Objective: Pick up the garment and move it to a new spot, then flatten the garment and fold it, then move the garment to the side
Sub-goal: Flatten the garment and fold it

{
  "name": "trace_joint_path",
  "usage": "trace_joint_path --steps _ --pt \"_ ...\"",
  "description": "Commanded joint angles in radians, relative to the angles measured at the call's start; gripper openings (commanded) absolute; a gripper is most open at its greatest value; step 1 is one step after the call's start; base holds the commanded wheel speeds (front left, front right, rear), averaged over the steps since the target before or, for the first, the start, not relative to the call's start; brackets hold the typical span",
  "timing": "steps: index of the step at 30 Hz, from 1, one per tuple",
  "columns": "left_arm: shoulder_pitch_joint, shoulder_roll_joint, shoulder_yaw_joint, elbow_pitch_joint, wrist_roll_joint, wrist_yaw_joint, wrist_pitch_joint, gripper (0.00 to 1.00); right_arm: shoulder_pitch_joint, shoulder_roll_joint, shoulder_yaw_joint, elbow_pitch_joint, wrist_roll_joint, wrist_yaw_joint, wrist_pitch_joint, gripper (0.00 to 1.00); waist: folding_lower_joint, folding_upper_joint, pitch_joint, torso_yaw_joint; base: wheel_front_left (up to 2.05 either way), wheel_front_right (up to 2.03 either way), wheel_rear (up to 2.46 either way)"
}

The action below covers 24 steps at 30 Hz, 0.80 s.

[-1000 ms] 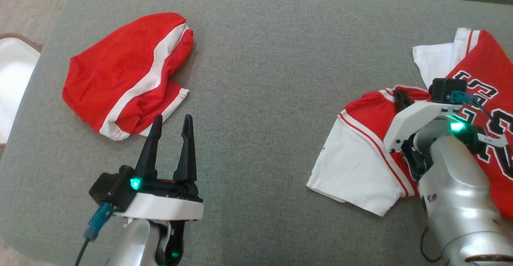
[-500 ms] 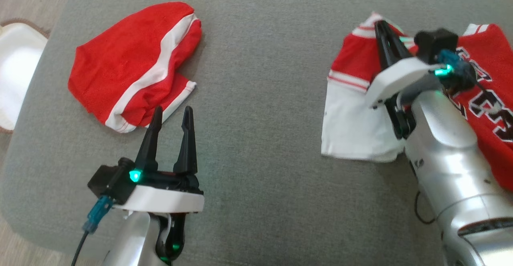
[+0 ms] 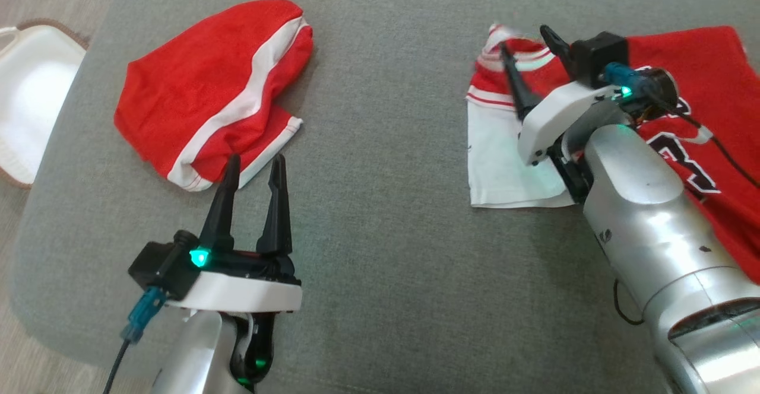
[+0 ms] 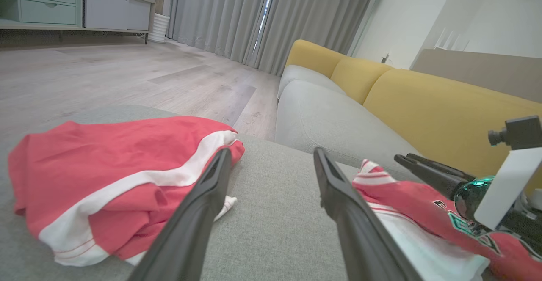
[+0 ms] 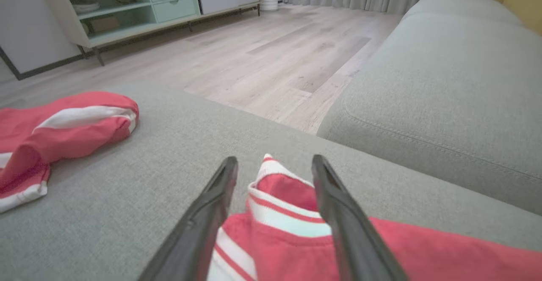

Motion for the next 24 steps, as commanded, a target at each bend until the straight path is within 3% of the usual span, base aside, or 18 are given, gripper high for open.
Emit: trace_joint_path --steps 1,7,13,17,24 --pt "-0.026 0.004 0.032 -0.026 -0.001 0.006 -0.009 1.00 -0.013 0.021 0.028 -0.018 0.016 0.007 0.011 1.00 -0.0001 0.0000 -0.009 -0.011 0.00 0.00 0.00" --pt "-0.012 0.004 0.063 -0.029 0.015 0.006 -0.009 1.00 0.036 0.021 0.076 -0.015 0.046 0.007 0.018 1.00 -0.0001 0.0000 -0.045 -0.068 0.00 0.00 0.00" --pt "0.006 0.004 0.084 -0.042 0.030 0.005 -0.009 1.00 0.120 0.021 0.042 -0.056 0.053 0.007 -0.015 1.00 -0.0001 0.0000 -0.095 -0.134 0.00 0.00 0.00" --pt "0.020 0.004 0.096 -0.053 0.037 0.007 -0.009 1.00 0.192 0.020 -0.040 -0.132 0.020 0.007 -0.026 1.00 -0.0001 0.0000 -0.123 -0.177 0.00 0.00 0.00" --pt "0.038 0.004 0.097 -0.057 0.037 0.009 -0.009 1.00 0.437 0.005 -0.254 -0.442 -0.091 0.007 -0.027 1.00 -0.0001 0.0000 -0.155 -0.234 0.00 0.00 0.00"
